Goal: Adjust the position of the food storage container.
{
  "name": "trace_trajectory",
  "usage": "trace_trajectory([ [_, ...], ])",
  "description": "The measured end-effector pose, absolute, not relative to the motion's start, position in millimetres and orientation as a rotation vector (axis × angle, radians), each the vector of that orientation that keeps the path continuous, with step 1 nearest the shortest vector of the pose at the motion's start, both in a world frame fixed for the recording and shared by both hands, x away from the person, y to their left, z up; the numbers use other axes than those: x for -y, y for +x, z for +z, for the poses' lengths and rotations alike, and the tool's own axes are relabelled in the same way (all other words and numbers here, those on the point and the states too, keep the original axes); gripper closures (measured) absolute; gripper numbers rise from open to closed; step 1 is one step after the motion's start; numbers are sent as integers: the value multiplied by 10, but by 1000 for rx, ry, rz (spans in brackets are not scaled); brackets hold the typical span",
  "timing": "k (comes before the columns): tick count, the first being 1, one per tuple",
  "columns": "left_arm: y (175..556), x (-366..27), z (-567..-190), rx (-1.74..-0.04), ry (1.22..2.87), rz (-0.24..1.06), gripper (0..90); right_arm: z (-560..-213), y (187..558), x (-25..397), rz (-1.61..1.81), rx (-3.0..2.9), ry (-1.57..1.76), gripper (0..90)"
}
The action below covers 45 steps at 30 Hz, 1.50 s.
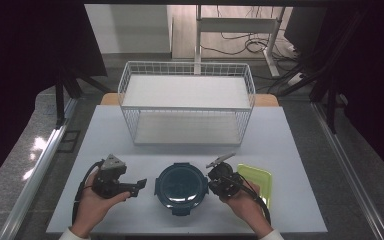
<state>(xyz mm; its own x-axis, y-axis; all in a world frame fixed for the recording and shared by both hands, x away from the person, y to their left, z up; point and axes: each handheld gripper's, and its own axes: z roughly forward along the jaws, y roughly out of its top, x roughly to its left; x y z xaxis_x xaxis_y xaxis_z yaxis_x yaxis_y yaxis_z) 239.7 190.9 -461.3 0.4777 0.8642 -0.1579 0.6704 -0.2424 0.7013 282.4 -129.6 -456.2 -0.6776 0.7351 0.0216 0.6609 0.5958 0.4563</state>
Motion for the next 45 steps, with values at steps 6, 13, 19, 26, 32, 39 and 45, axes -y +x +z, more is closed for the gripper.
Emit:
trace_trajectory([
  [6,2403,-1928,-4617,-1274,1991,342,157,-4578,2827,1171,671,-2661,1155,893],
  [13,2409,-1939,-4619,-1280,1989,340,157,-4592,2820,1065,688,-2666,1139,893],
  [19,2419,-1960,-4633,-1291,1986,342,156,-4599,2826,1027,707,-2677,1142,893],
  [26,2409,-1995,-4628,-1303,1970,343,152,-4512,2834,1212,878,-2593,1213,883],
  [32,2403,-1976,-4632,-1301,1974,341,150,-4446,2770,1319,1056,-2568,1263,547],
  [39,2385,-1962,-4624,-1306,1950,294,118,-4447,2710,1423,1270,-2556,1379,253],
  [45,2392,-1997,-4635,-1330,1914,250,107,-4453,2704,1396,1267,-2560,1374,215],
])
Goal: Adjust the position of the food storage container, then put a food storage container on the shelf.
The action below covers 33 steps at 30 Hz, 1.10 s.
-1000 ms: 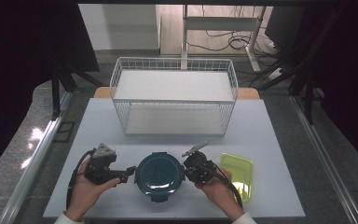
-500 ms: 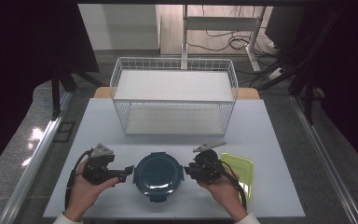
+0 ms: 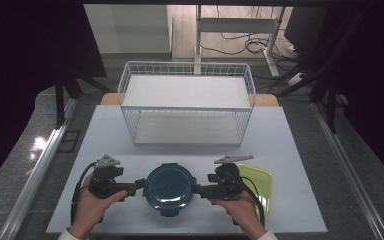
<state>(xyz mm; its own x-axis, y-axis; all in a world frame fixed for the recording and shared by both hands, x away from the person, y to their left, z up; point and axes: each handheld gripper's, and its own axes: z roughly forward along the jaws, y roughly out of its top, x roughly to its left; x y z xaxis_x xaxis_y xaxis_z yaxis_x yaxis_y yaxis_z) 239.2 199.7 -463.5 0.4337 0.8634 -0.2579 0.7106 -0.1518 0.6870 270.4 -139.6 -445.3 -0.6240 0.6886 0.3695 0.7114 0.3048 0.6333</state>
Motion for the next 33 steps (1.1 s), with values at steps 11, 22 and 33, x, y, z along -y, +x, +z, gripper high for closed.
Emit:
trace_trajectory([
  [11,2416,-1984,-4661,-1352,1849,131,57,-4436,2692,1338,-1248,2460,-1366,164],
  [22,2542,-1935,-4895,-1384,1773,-101,39,-4660,2771,1080,-1143,2374,-1431,89],
  [33,2618,-1889,-5068,-1402,1725,-237,37,-4831,2860,1005,-1074,2324,-1497,67],
])
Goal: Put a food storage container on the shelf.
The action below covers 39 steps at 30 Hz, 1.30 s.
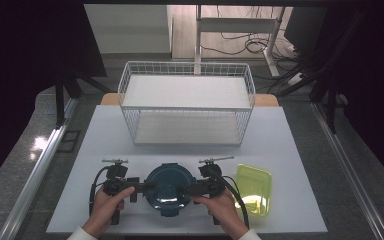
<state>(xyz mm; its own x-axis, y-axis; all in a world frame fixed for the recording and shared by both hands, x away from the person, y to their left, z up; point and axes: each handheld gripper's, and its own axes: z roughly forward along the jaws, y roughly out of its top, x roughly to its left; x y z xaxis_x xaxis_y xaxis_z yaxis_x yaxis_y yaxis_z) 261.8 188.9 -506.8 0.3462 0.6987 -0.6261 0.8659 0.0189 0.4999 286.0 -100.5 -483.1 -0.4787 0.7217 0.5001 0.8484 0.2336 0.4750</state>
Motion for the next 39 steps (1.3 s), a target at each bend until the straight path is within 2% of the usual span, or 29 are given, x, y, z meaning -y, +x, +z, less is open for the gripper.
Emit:
trace_trajectory([
  [16,2663,-1830,-5236,-1413,1687,-386,88,-4982,2919,981,-1038,2221,-1504,65],
  [28,2642,-1798,-5256,-1420,1659,-475,200,-4998,2931,1013,-1053,2180,-1519,161],
  [30,2636,-1783,-5240,-1419,1675,-464,188,-5000,2934,1018,-1047,2169,-1528,172],
  [34,2624,-1797,-5185,-1432,1675,-424,246,-5011,2958,1049,-1048,2117,-1548,214],
  [39,2625,-1807,-5183,-1444,1667,-434,262,-5020,2978,1077,-1051,2065,-1566,247],
])
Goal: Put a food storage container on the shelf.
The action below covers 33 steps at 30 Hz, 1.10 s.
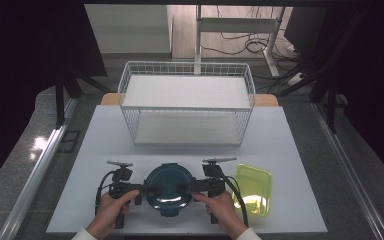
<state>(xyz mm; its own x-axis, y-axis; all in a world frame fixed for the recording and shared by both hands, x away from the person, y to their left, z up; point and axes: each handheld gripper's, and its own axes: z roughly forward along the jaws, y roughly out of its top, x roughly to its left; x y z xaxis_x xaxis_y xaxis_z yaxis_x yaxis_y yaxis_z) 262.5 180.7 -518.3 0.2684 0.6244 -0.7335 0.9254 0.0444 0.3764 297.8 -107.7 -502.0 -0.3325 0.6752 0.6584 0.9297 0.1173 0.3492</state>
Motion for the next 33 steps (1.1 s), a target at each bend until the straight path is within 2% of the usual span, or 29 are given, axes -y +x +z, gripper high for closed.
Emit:
trace_trajectory([
  [1,2623,-1809,-5181,-1447,1665,-434,264,-5020,2983,1094,-1059,2038,-1574,269],
  [16,2512,-1780,-5052,-1449,1664,-372,324,-4923,2907,1131,-1082,2023,-1623,310],
  [33,2493,-1698,-4903,-1401,1687,-325,339,-4751,2856,1204,-1157,2058,-1628,314],
])
